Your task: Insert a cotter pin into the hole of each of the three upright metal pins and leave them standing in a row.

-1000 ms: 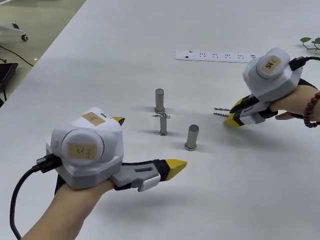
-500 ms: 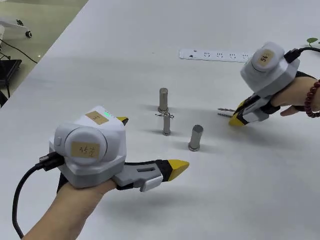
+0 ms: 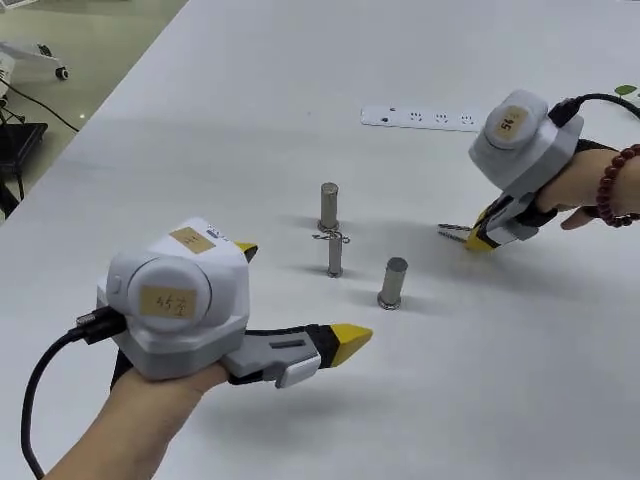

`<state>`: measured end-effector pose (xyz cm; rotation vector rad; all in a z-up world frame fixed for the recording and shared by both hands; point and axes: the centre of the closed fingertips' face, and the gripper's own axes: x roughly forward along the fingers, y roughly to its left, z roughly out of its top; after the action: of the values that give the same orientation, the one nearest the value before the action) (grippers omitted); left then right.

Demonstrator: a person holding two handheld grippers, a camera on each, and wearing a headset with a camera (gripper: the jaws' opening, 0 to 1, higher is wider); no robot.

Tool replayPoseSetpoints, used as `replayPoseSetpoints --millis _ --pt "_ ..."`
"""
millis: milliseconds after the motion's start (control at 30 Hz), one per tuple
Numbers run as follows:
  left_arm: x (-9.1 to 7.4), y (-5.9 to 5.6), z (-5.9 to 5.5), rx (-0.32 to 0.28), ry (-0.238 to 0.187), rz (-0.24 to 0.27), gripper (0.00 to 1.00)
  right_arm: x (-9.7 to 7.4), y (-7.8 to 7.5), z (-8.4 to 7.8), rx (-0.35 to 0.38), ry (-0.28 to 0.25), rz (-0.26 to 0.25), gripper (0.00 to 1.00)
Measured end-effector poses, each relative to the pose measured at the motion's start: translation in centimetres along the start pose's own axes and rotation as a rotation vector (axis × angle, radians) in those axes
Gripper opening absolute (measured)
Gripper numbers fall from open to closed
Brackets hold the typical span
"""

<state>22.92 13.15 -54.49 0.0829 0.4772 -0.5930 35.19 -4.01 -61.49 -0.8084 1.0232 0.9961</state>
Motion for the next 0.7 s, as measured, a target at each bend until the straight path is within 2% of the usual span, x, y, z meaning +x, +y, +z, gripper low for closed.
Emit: replayPoseSetpoints --millis 133,267,467,700 --pt "0.0 -0.1 0.0 0.008 0.000 -0.002 0.86 0.1 -0.1 0.0 -0.049 -0.001 -0.013 0.00" --pt "0.0 -0.3 0.1 0.012 0.001 -0.012 0.82 0.0 0.2 0.1 -0.040 -0.015 -0.022 0.00" --pt "0.0 -0.3 0.1 0.020 0.008 -0.009 0.81 -0.2 0.6 0.2 -0.030 -0.080 -0.023 0.00" --pt "0.0 -0.6 0.4 0.017 0.007 -0.021 0.76 -1.0 1.4 0.4 -0.070 -0.139 -0.066 0.00"
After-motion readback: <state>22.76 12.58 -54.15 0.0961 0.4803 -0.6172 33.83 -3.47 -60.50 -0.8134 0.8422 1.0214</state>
